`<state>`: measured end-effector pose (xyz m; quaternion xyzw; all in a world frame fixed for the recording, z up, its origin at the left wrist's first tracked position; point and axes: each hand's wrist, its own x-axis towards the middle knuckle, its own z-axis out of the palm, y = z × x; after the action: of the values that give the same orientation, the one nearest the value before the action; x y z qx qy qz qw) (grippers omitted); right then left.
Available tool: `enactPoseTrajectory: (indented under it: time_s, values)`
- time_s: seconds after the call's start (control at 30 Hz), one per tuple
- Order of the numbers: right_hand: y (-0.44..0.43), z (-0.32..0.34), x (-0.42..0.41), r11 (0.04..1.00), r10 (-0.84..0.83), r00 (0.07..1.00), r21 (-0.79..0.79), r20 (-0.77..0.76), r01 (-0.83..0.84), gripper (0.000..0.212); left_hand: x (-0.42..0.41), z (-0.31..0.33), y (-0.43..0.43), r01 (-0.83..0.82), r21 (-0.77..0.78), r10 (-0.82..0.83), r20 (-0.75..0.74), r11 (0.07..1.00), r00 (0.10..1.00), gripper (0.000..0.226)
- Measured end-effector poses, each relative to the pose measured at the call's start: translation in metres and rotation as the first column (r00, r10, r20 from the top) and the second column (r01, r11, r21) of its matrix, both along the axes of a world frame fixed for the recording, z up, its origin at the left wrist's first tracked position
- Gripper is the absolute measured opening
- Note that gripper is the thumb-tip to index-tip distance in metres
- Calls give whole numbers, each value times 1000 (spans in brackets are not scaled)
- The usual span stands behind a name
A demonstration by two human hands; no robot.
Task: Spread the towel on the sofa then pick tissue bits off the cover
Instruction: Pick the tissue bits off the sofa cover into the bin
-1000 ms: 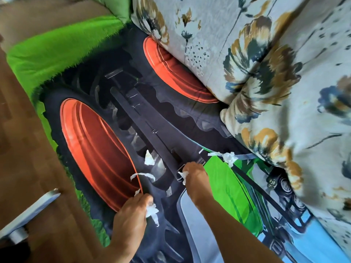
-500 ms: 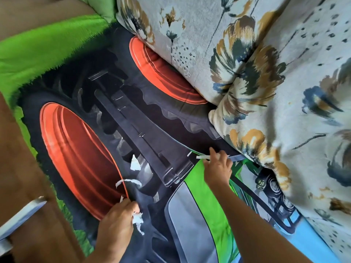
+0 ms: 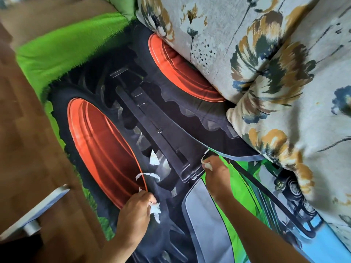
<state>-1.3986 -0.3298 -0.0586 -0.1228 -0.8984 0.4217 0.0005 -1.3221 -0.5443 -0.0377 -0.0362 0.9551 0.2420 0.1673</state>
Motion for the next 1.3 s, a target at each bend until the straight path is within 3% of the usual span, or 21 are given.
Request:
enactPoseTrajectory:
  time_s: [0.13, 0.23, 0.4, 0.47, 0.57, 0.67, 0.73, 0.8, 0.9, 1.0, 1.1, 1.2, 1.3]
  values:
    - [-43, 11, -11, 963, 264, 964, -46, -21, -265, 9, -21, 0, -11, -66, 105, 81, -148, 992, 986, 32]
    - [-71, 13, -21, 897, 441, 897, 10, -27, -441, 11, -41, -1, -16, 26, 66, -10, -223, 998, 975, 30]
    - [-103, -1, -30, 718, 653, 734, 159, 186, -678, 20, -55, 1, -11, 134, 52, -120, -206, 990, 971, 24]
    - [-108, -4, -29, 675, 671, 717, 244, 190, -697, 17, -52, 0, -11, 170, 62, -152, -227, 983, 962, 23]
    - [-108, -8, -23, 678, 658, 743, 334, 122, -655, 18, -49, -5, -14, 141, 50, -128, -205, 989, 970, 20]
    - [-103, -8, -21, 803, 534, 840, 252, 99, -540, 17, -47, -6, -15, 153, 5, -150, -161, 988, 975, 24]
    - [-94, -3, -21, 908, 377, 920, 156, 105, -390, 13, -48, -3, -17, 115, 15, -112, -139, 993, 984, 24]
    - [-76, 1, -24, 990, 114, 988, 69, 107, -122, 11, -49, -1, -24, 32, 47, -25, -145, 998, 989, 26]
    - [-37, 3, -35, 986, -164, 981, -11, 99, 166, 27, -48, 0, -38, -131, 140, 155, -172, 981, 973, 32]
    - [-4, -3, -40, 972, -122, 975, 219, 186, 80, 38, -46, 1, -47, -143, 106, 161, -197, 984, 967, 43]
    - [-1, -11, -30, 925, -60, 976, 379, 209, -24, 26, -42, 0, -47, -10, -29, 6, -156, 1000, 988, 44]
    - [-12, -15, -18, 928, -63, 986, 372, 153, 1, 18, -39, 0, -46, 41, -122, -57, -129, 992, 990, 32]
    - [-26, -17, -3, 971, -64, 991, 236, 121, 34, 19, -38, 1, -44, 27, -130, -42, -119, 991, 992, 32]
